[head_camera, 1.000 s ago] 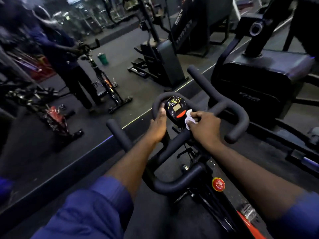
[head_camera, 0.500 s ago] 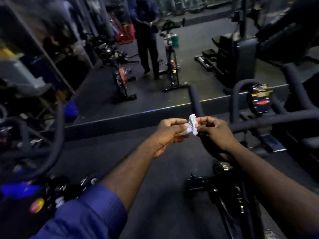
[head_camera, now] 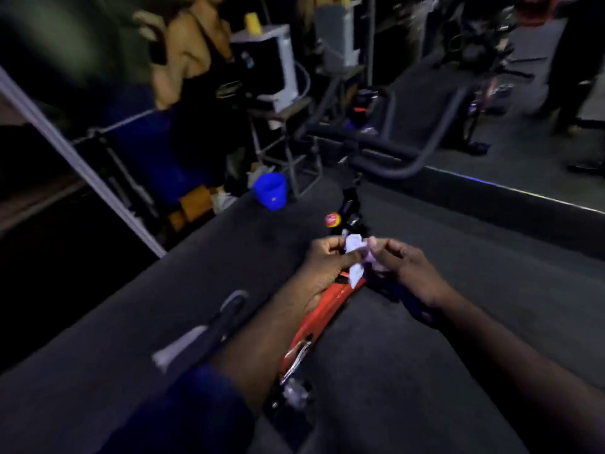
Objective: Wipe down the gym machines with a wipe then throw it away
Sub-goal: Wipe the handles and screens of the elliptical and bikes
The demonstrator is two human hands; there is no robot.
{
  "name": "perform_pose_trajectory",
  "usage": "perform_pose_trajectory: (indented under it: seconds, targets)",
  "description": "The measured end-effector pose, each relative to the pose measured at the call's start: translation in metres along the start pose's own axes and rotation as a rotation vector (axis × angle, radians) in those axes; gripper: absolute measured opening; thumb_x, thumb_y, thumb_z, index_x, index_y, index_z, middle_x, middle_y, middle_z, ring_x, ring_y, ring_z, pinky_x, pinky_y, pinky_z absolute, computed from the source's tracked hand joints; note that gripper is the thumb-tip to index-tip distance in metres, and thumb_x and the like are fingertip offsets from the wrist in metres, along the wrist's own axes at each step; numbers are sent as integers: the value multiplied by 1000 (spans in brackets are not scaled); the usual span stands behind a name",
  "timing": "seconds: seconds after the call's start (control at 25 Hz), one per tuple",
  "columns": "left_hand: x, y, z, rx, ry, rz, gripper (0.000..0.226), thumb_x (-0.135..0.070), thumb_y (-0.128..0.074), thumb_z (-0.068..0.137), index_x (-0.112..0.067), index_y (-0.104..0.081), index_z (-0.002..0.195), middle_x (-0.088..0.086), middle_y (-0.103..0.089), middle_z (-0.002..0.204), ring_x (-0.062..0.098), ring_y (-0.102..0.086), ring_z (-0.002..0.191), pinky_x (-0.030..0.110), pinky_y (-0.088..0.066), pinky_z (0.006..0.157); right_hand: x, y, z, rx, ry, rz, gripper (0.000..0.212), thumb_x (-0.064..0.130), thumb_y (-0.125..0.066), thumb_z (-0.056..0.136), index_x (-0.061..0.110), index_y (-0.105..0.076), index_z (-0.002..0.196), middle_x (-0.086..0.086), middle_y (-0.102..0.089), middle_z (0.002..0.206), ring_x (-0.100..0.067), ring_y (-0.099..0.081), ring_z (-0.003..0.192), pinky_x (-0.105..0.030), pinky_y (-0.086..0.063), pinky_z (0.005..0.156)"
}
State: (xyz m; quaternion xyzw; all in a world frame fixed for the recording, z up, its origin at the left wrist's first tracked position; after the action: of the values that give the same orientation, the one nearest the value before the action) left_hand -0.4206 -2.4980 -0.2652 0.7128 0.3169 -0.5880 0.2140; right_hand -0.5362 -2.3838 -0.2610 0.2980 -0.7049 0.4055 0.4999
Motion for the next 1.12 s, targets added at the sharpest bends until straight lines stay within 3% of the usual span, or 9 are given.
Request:
perform_pose_trajectory:
  seconds: [0.12, 0.24, 0.4, 0.52, 0.68, 0.84, 0.92, 1.04, 1.12]
  targets:
    - [-2, 95, -40, -115, 72, -38, 25, -30, -73, 99, -6, -69, 104, 14, -68, 82, 15, -61, 59, 22, -47, 52, -31, -98, 22, 154, -39, -41, 25, 4, -79, 86, -1, -72, 109, -21, -76, 98, -30, -70, 85, -44, -57, 85]
    - [12, 176, -71, -231, 137, 27, 33, -50, -67, 100, -21, -76, 110, 3, -69, 82, 14, -64, 72, 26, -49, 66, -61, -165, 45, 231, -150, -10, 19, 0, -75, 89, 6, -74, 106, -20, -77, 103, -31, -68, 92, -42, -54, 85]
    - [38, 249, -106, -396, 198, -13, 31, -42, -71, 99, -14, -72, 111, -3, -67, 74, 13, -63, 74, 26, -49, 66, -95, -236, 71, 429, -340, 104, 24, -12, -60, 94, 9, -69, 102, -12, -77, 115, -22, -73, 100, -32, -61, 84]
    - [40, 274, -126, -509, 221, 8, 49, -45, -88, 75, -14, -70, 109, 3, -73, 84, 14, -68, 78, 25, -53, 63, -118, -271, 85, 486, -426, 115, 25, -13, -57, 96, 10, -67, 101, -8, -77, 107, -18, -74, 92, -27, -62, 79]
    - [39, 313, -136, -621, 181, 54, 41, -13, -89, 84, -5, -69, 119, 6, -74, 96, 17, -69, 84, 30, -55, 65, -142, -307, 90, 487, -398, 55, 15, 1, -68, 94, 4, -70, 108, -13, -77, 97, -17, -73, 83, -21, -61, 69]
    - [51, 356, -115, -540, 198, 121, 12, -15, -80, 93, -11, -74, 102, 7, -75, 89, 11, -65, 72, 26, -52, 62, -151, -324, 102, 474, -363, 115, 37, 0, -74, 83, -3, -70, 120, -23, -75, 111, -24, -74, 91, -30, -63, 83]
    - [66, 375, -95, -413, 203, 123, 6, -12, -76, 96, -12, -70, 99, 9, -72, 86, 10, -63, 67, 24, -49, 59, -165, -332, 102, 444, -320, 47, 42, -4, -75, 80, -3, -69, 122, -24, -75, 112, -27, -75, 88, -32, -64, 77]
    - [91, 396, -69, -203, 225, 143, 12, -9, -76, 95, -13, -65, 96, 11, -68, 84, 10, -59, 64, 20, -46, 52, -191, -340, 89, 238, -226, -74, 31, -10, -72, 85, -3, -74, 115, -26, -75, 104, -31, -74, 84, -32, -61, 71]
    - [105, 404, -63, -96, 233, 163, 14, -10, -78, 94, -15, -66, 95, 8, -70, 81, 9, -60, 63, 20, -46, 51, -205, -338, 77, 84, -190, -174, 27, -12, -70, 88, 4, -79, 107, -17, -79, 99, -21, -73, 82, -29, -58, 71]
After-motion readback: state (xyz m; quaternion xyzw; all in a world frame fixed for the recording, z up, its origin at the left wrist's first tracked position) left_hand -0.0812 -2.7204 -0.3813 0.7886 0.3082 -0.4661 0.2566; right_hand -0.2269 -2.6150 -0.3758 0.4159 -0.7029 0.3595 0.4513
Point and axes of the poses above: each hand's wrist, its own z-axis towards the middle knuckle, its own y-axis out of the back of the hand, x = y × z, the point moved 2 cm from there along z, towards the middle knuckle
